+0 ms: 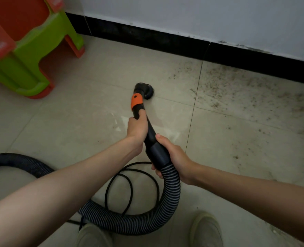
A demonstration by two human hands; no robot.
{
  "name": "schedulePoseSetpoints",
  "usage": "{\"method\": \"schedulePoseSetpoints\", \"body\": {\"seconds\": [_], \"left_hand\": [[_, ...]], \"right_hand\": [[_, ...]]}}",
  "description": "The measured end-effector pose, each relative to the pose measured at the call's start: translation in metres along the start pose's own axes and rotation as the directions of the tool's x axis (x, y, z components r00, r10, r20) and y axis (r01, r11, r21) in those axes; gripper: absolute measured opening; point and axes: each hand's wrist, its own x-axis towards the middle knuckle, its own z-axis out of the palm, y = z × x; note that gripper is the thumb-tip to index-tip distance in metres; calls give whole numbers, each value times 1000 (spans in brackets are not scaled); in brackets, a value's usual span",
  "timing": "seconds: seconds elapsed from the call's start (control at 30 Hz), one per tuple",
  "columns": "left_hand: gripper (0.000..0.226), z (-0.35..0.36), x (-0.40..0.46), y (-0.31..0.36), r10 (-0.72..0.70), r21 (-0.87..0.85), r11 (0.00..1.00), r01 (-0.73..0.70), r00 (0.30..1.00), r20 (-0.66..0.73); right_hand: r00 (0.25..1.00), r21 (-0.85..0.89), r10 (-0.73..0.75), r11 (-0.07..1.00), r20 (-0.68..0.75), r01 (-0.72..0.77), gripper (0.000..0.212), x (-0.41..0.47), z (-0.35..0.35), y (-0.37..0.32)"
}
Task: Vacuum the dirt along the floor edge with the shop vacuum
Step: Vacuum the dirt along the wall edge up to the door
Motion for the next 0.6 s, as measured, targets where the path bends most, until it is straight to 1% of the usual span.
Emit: {"method": "schedulePoseSetpoints", "body": {"seconds": [0.1, 0.2, 0.27, 0.37, 0.5, 0.6], "left_hand": [[45, 18, 1, 1, -8, -13, 1000, 9, 997, 80], [48, 38, 7, 14, -3, 1, 1000, 3, 992, 122], [50, 50, 14, 28, 6, -12, 1000, -5, 991, 135], [48, 67, 27, 49, 26, -34, 999, -22, 990, 137], [46, 88, 38, 64, 17, -23, 1000, -14, 992, 124], [46, 100, 43, 74, 17, -11, 1000, -15, 992, 121]], "right_hand": [[996, -7, -35, 999, -82, 35, 59, -3, -15, -4], [990, -39, -58, 998, -131, 54, 63, 0, -34, -17], [989, -62, -70, 996, -134, 62, 64, 6, -46, -33], [989, -68, -71, 996, -129, 62, 61, 14, -61, -57], [987, -94, -73, 994, -141, 60, 60, 25, -82, -75], [989, -99, -95, 992, -113, 84, 58, 30, -98, -86]]}}
